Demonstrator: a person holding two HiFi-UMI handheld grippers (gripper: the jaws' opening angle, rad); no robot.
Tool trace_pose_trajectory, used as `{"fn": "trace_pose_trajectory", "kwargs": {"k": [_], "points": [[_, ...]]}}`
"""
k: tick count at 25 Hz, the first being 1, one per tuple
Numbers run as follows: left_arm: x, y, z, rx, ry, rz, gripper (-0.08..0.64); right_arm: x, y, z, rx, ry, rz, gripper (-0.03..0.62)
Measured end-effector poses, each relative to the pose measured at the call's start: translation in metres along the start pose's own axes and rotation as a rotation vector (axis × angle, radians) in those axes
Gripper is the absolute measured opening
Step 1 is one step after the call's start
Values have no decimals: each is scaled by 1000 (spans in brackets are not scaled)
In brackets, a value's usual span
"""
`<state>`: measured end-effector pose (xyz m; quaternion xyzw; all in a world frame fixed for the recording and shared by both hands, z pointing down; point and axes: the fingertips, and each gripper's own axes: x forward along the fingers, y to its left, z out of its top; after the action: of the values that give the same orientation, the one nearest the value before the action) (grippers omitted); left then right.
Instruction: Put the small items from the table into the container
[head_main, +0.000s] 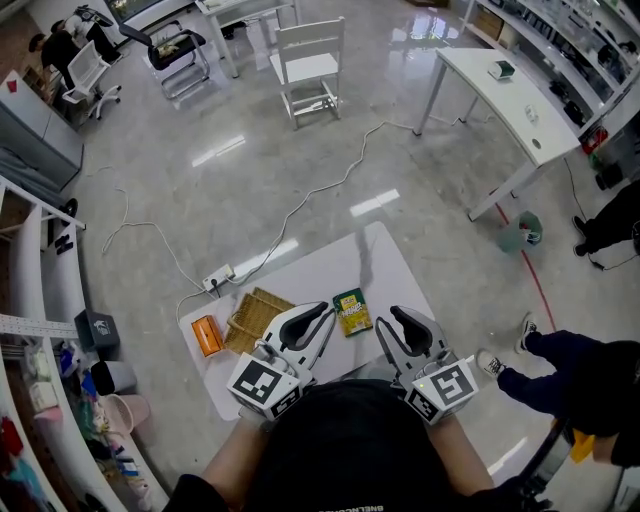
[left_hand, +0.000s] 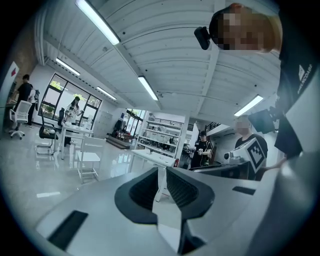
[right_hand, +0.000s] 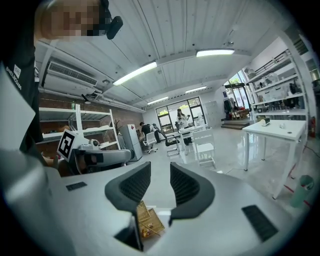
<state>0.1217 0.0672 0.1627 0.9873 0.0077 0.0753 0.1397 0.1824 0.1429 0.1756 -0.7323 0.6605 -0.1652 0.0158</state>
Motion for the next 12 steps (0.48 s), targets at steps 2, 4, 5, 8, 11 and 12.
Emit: {"fn": "trace_pose_trajectory", "kwargs": {"k": [2,4,5,8,11,12], "points": [[0,0,-2,-5,5,5,44,1,-1,-2,1,8,4,114],[0,0,-2,-7,8,12,44,2,-2,-3,4,20,7,114],[0,0,-2,-9,10,19,44,2,-4,-5,7,26,9,114],[-2,2,-5,-18,18,43,44,5,-7,-12,18,48,18,115],[-8,4,-11,-28,18,63,44,9,-8,-22,20,82,25,115],[-10,4,-12,-31,20,74,44,10,-10,-26,20,95,28,115]]}}
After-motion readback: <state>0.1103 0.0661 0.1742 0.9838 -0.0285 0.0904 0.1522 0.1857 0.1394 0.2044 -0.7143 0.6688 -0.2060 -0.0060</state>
